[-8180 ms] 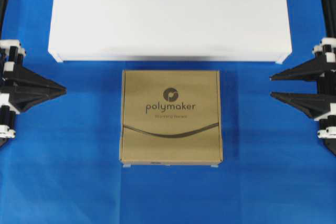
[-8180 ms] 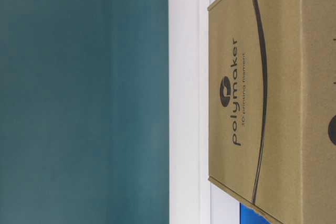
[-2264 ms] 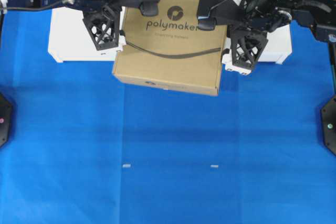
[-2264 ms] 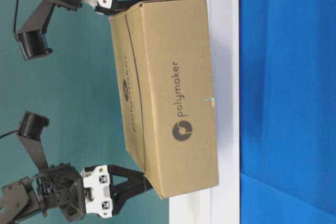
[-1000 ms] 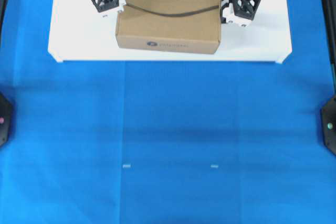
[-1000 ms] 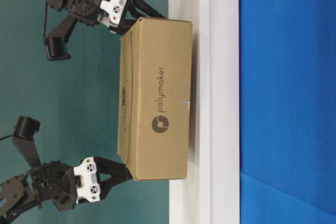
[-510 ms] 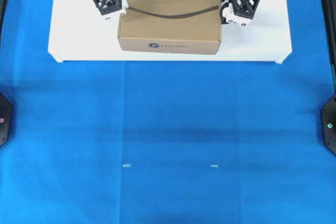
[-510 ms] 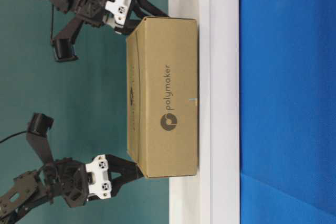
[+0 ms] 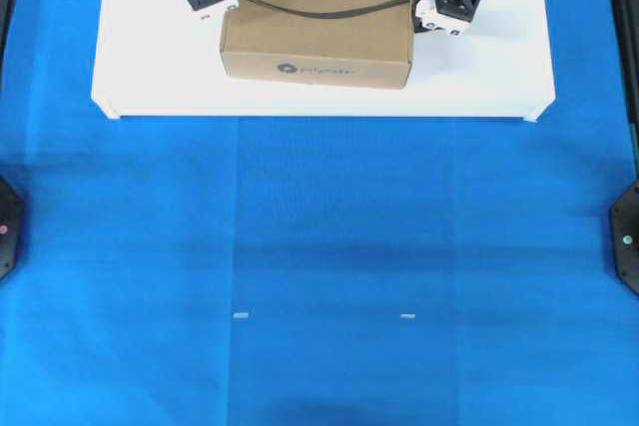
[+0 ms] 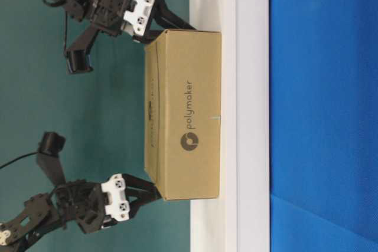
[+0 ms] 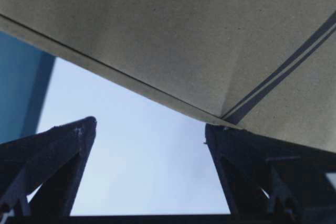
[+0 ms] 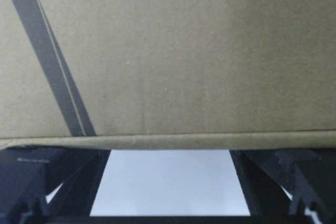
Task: Place the cardboard box on the stand after clamping it between your arms.
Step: 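Lower the box onto the white stand with both grippers, then release the box and pull both grippers outward away from it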
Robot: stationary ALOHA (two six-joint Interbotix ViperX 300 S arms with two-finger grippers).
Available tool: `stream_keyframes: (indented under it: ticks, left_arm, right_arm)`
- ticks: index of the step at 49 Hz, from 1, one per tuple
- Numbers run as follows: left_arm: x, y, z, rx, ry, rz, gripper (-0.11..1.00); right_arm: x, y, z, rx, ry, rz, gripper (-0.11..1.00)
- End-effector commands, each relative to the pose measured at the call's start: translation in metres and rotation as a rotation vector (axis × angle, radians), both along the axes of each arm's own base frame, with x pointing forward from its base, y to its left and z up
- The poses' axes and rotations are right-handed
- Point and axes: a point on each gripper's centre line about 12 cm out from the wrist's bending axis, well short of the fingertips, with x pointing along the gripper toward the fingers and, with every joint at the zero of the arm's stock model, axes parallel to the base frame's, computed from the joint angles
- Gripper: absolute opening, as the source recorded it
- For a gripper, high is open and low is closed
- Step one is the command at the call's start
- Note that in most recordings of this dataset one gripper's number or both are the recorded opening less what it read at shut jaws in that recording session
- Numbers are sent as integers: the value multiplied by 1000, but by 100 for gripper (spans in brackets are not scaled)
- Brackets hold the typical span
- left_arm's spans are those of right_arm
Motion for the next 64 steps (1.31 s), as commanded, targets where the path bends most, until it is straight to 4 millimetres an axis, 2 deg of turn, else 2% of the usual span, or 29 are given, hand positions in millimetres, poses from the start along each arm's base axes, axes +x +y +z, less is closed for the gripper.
stream_keyframes:
  ticks: [1,19,37,50,56,64]
  left_arm:
    - [45,-14,48,54,-260,3,84]
    - [37,-18,38,10,-239,39,83]
    - [3,-11,21,-9,-154,70,84]
    - [-17,-4,13,-14,-102,83,84]
    - [-34,2,8,-27,-51,97,83]
    - [-47,0,8,-11,-10,59,83]
  right_arm:
    - [38,-1,60,-13,-209,-34,97]
    - [19,-19,51,-2,-173,-50,97]
    - [-4,-6,30,41,-118,-68,97]
    - [-44,-12,15,39,-91,-163,97]
    - [-55,-11,12,44,-83,-185,97]
    - [-65,-4,6,46,-74,-201,97]
